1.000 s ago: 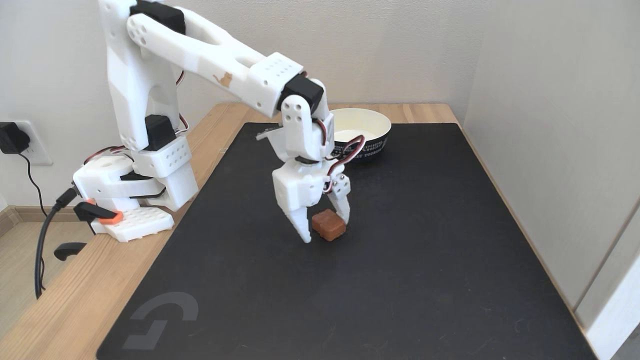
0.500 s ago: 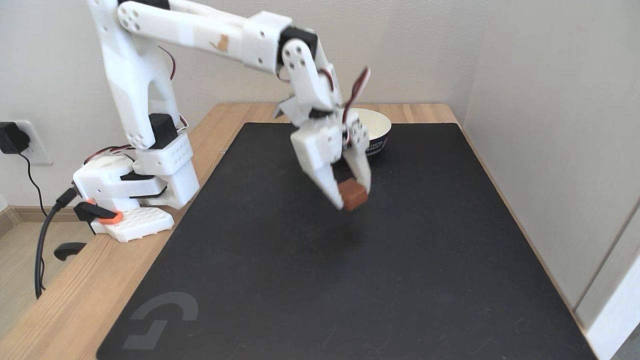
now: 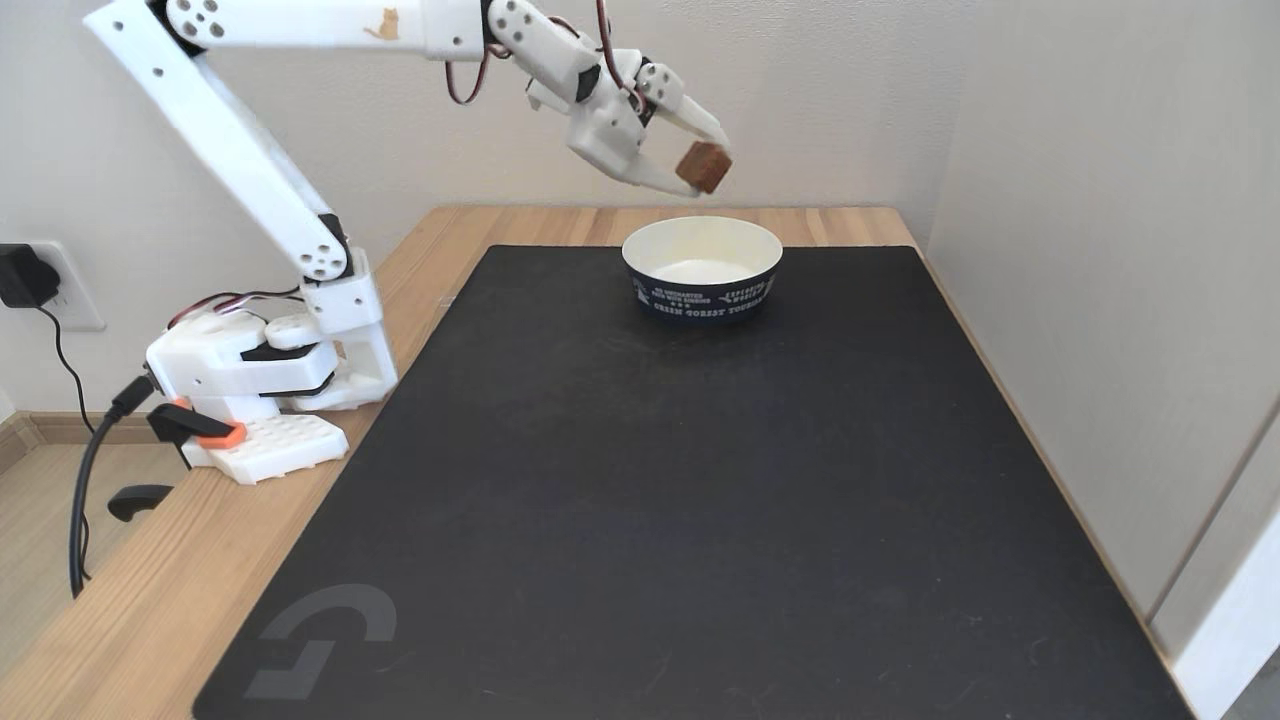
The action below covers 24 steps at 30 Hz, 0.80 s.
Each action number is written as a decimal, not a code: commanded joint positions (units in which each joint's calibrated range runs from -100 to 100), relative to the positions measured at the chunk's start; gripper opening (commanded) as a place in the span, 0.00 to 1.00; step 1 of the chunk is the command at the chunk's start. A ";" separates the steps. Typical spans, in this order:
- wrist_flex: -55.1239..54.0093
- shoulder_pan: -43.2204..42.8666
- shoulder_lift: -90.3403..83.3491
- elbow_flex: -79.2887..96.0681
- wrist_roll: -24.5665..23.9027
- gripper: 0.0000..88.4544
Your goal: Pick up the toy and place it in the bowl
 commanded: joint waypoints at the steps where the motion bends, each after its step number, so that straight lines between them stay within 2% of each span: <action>1: -16.54 -4.57 -1.98 11.30 -4.30 0.02; 5: -29.66 -5.65 -1.98 22.21 -6.18 0.03; 10: -31.27 -5.74 -1.90 25.27 -6.18 0.06; 12: -31.18 -5.82 -1.90 25.54 -6.18 0.14; 13: -30.68 -5.82 -1.90 25.54 -6.18 0.23; 15: -29.24 -6.32 -1.90 25.36 -6.86 0.28; 18: -28.90 -6.57 -1.90 25.36 -9.00 0.26; 22: -28.90 -6.49 -2.73 24.91 -9.00 0.23; 24: -29.07 -5.65 -3.15 24.46 -9.00 0.16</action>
